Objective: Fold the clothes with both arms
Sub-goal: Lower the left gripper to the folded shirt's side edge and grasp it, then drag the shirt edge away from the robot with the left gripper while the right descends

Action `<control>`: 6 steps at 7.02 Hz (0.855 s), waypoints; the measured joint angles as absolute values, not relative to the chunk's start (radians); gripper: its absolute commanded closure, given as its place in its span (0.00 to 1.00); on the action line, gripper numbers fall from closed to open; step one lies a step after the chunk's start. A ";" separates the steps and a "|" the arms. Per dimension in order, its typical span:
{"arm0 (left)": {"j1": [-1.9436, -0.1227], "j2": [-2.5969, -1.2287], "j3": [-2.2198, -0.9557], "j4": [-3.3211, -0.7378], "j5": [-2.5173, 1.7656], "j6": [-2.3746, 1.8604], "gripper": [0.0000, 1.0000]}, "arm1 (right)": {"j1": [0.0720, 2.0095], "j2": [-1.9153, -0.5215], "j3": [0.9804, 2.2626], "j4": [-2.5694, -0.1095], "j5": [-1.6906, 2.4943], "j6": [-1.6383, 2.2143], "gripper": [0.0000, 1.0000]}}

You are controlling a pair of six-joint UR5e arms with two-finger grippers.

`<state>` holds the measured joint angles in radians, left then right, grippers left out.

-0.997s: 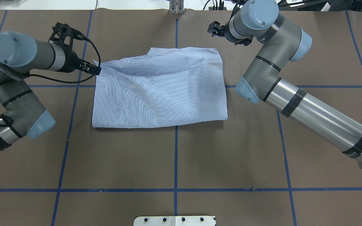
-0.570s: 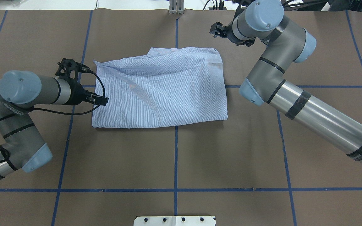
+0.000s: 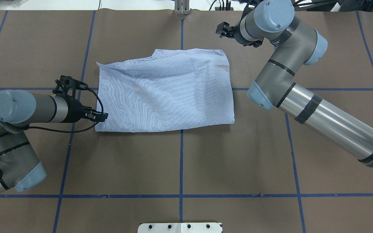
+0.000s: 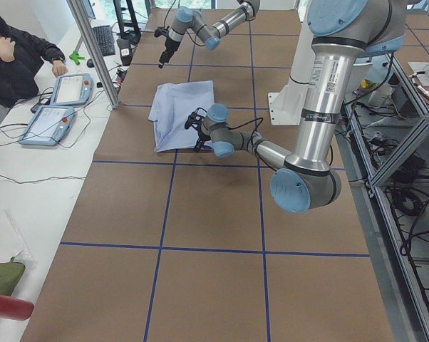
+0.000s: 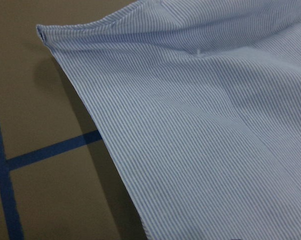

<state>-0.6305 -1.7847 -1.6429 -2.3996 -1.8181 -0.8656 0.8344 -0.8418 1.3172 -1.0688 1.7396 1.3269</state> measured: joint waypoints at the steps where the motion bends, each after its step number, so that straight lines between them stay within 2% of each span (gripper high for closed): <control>1: -0.604 -1.784 -1.648 -2.401 -1.811 -0.885 0.42 | 0.834 -0.842 1.318 -1.068 1.740 1.327 0.00; 2: -0.583 -1.784 -1.653 -2.402 -1.802 -0.897 0.61 | 0.834 -0.842 1.319 -1.069 1.740 1.327 0.00; 3: -0.573 -1.784 -1.657 -2.402 -1.798 -0.901 1.00 | 0.834 -0.842 1.319 -1.068 1.740 1.327 0.00; 6: -0.573 -1.760 -1.697 -2.399 -1.779 -0.901 1.00 | 0.834 -0.841 1.319 -1.068 1.741 1.327 0.00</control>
